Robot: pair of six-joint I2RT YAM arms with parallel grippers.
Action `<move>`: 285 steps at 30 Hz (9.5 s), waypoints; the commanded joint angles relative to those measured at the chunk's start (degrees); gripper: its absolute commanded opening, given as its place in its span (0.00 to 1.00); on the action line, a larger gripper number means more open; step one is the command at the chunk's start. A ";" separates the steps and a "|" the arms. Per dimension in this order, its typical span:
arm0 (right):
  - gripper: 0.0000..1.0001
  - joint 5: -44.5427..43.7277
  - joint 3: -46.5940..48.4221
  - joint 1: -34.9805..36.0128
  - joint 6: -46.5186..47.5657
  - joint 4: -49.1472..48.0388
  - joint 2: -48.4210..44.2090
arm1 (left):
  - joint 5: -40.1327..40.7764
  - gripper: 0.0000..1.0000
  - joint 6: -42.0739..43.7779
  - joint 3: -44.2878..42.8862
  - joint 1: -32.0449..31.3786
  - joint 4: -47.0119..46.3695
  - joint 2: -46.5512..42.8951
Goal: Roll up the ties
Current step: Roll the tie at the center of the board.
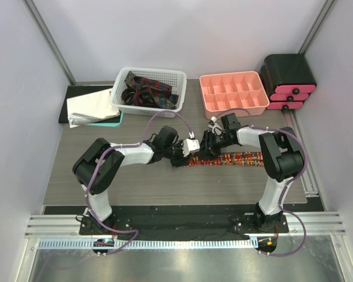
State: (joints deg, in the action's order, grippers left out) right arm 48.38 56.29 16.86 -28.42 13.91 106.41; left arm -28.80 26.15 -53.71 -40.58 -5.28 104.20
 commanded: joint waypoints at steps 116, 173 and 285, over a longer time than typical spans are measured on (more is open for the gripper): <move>0.19 -6.63 1.36 -2.54 6.01 8.77 1.16 | 7.62 0.24 -3.92 -9.22 -6.44 21.98 13.49; 0.01 -9.27 4.26 -0.95 9.52 13.60 12.51 | -6.45 0.95 -1.63 4.76 -1.08 -13.44 -2.43; 0.15 -6.56 -0.39 1.08 4.43 5.51 3.99 | 14.11 0.12 -2.77 -13.26 -8.55 20.39 6.27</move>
State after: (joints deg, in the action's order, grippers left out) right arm 48.82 56.69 18.63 -27.22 18.61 111.57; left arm -18.26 21.71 -65.14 -48.34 15.33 106.59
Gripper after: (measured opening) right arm 0.125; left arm 0.368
